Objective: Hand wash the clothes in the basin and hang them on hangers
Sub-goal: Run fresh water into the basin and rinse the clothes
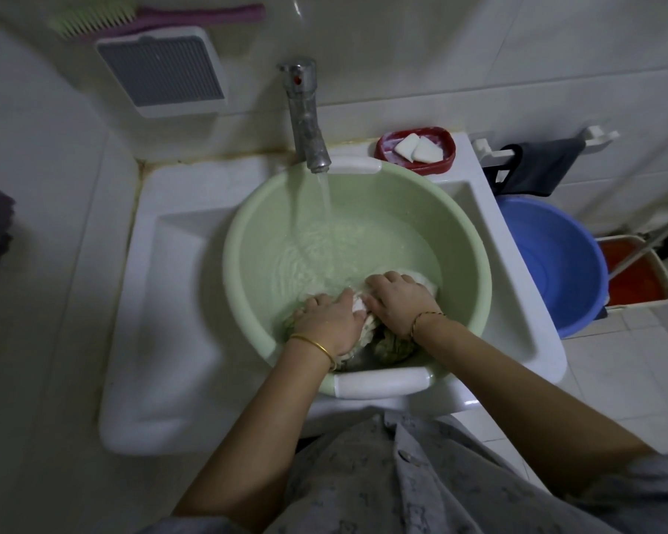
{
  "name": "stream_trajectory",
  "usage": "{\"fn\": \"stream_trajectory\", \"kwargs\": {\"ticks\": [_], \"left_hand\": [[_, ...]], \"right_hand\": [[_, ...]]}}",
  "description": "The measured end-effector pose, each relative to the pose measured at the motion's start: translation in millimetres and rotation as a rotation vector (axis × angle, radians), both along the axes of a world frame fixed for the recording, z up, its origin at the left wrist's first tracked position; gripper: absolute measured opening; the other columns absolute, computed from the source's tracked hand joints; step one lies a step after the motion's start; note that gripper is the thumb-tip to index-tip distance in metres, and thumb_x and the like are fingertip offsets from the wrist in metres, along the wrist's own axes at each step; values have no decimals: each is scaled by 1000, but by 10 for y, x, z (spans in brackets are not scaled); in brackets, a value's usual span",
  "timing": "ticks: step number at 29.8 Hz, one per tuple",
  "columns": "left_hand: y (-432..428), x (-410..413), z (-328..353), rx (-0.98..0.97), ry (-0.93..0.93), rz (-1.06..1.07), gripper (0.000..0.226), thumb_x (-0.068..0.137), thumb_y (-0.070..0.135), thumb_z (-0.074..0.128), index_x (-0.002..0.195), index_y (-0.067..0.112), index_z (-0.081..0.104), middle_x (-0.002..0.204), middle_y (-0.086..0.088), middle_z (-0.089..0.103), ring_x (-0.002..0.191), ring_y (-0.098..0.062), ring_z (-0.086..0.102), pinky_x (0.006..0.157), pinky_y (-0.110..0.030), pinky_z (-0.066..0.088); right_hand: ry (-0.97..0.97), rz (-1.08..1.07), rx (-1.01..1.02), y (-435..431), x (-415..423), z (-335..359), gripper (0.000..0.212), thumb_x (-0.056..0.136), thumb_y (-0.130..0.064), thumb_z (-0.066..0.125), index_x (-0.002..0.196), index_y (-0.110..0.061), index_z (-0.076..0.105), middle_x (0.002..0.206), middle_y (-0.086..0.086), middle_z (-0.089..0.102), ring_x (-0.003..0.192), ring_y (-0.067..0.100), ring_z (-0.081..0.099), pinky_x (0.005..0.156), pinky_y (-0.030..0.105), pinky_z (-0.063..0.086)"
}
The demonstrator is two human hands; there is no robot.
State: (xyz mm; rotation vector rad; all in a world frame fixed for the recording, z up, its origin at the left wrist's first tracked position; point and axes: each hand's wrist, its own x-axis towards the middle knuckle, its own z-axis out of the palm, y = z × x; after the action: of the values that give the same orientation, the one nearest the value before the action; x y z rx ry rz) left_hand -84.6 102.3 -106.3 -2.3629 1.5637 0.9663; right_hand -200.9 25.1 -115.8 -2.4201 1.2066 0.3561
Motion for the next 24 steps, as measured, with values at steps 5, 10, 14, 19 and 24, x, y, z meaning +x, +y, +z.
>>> {"fn": "stream_trajectory", "kwargs": {"ticks": [5, 10, 14, 19, 24], "left_hand": [[-2, 4, -6, -5, 4, 10, 54, 99, 47, 27, 149, 27, 20, 146, -19, 33, 133, -36, 30, 108, -45, 25], [-1, -1, -7, 1, 0, 10, 54, 99, 47, 26, 148, 27, 20, 146, -18, 33, 133, -36, 30, 108, -45, 25], [2, -5, 2, -4, -2, 5, 54, 99, 47, 26, 148, 27, 20, 146, -18, 33, 133, -37, 30, 108, -45, 25], [-1, -7, -3, -5, -2, 8, 54, 99, 47, 26, 149, 27, 20, 146, -18, 33, 133, -36, 30, 108, -45, 24], [1, -9, -1, -1, -9, 8, 55, 99, 47, 26, 149, 27, 19, 146, -19, 33, 133, -36, 30, 108, -45, 25]], "right_hand": [[2, -1, 3, 4, 3, 7, 44, 99, -41, 36, 133, -14, 45, 130, 12, 50, 120, 31, 46, 99, 37, 35], [-2, -3, 3, 6, -1, 12, 43, 99, -41, 36, 132, -14, 46, 130, 12, 50, 120, 31, 46, 98, 37, 36], [-3, -1, 0, 7, -3, 14, 43, 99, -41, 36, 131, -14, 46, 129, 12, 50, 119, 31, 47, 97, 37, 36], [-9, -3, 3, 3, -7, 12, 43, 99, -41, 36, 131, -14, 46, 129, 12, 50, 118, 31, 47, 97, 37, 37], [-10, -4, 3, 4, -6, 8, 44, 99, -41, 36, 132, -14, 46, 129, 12, 50, 118, 31, 47, 97, 36, 37]]}}
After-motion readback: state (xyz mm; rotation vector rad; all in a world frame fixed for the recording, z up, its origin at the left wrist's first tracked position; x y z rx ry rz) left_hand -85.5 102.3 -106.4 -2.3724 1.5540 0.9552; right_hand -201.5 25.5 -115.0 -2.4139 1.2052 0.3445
